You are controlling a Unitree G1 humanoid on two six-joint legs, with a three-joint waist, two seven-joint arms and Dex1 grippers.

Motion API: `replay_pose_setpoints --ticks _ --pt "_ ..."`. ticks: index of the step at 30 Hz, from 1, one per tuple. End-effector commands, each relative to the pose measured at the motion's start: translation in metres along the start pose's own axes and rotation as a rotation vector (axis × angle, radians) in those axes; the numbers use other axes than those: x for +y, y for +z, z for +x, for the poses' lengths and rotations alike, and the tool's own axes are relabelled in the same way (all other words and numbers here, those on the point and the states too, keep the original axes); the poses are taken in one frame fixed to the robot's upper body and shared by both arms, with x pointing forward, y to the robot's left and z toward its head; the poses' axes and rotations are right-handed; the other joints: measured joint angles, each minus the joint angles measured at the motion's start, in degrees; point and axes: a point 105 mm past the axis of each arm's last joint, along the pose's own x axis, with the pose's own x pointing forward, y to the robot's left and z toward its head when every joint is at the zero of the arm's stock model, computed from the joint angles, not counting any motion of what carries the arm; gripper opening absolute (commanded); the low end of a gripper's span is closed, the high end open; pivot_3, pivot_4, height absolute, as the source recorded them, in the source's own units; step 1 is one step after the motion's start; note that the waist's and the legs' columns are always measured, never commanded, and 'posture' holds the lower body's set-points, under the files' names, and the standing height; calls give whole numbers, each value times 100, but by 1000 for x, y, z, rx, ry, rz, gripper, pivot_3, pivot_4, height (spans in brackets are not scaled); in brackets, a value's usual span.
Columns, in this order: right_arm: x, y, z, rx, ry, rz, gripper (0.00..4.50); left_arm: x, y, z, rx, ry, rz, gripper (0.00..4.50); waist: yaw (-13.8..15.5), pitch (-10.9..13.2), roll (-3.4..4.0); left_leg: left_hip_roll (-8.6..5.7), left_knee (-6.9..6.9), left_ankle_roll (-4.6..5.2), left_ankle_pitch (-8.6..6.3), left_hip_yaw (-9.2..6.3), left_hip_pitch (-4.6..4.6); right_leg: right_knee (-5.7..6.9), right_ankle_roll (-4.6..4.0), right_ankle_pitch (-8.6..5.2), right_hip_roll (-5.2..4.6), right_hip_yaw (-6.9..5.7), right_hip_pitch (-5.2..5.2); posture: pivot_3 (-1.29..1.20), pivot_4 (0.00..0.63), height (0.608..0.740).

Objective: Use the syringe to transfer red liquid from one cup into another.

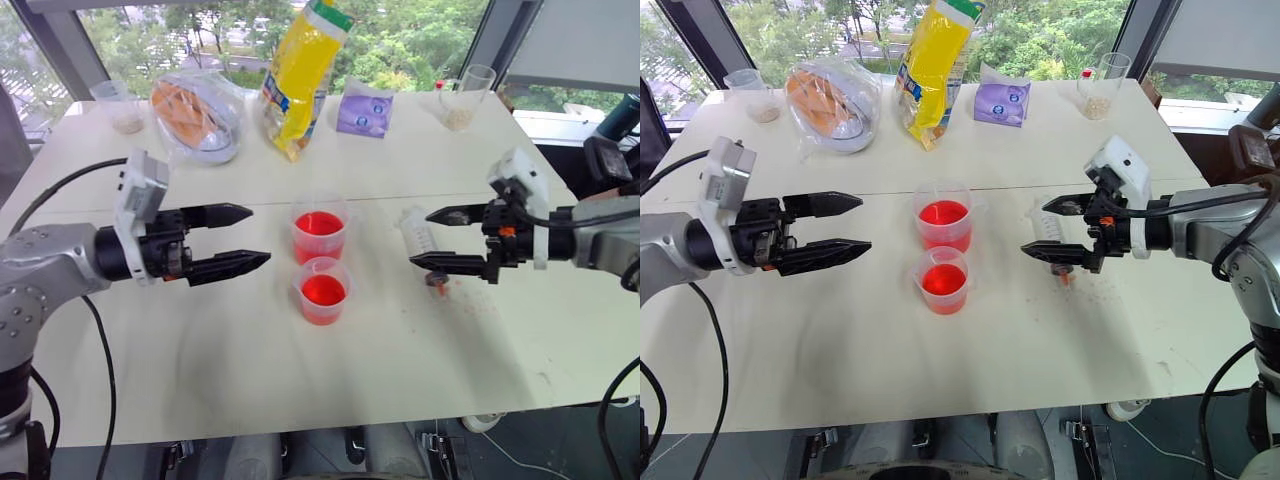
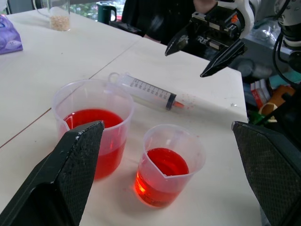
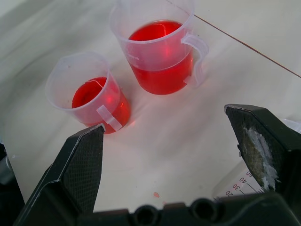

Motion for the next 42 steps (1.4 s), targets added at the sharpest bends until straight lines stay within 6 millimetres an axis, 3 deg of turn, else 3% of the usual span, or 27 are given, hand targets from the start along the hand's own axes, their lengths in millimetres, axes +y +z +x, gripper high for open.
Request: replay_pose_setpoints --ticks 1,17,25,37,42 --pt "0 9 -6 -5 -20 -49 4448 -4 8 -1 -31 -8 45 4500 0 0 0 0 0 0 0 0 0 0 0 0 0 0 0 0 150 740" --pt "-3 -1 -15 38 -52 -16 4448 -2 10 5 -53 -44 42 4500 2 0 0 -1 1 0 0 0 1 0 2 1 1 0 1 0 150 740" --pt "-28 -7 -20 109 -191 47 4448 3 6 13 -70 -46 52 4500 2 0 0 -2 3 0 0 1 1 0 2 1 0 0 3 0 150 740" --pt "-77 -41 31 332 -379 461 4448 8 2 25 -92 -69 79 4500 -11 -2 -3 -3 4 -2 1 7 -1 4 1 4 3 7 -3 0 150 740" --pt "-93 -51 52 415 -451 506 4448 5 -1 27 -98 -64 85 4500 -6 -2 -3 -3 4 1 0 6 -5 4 2 5 2 5 -5 0 150 740"
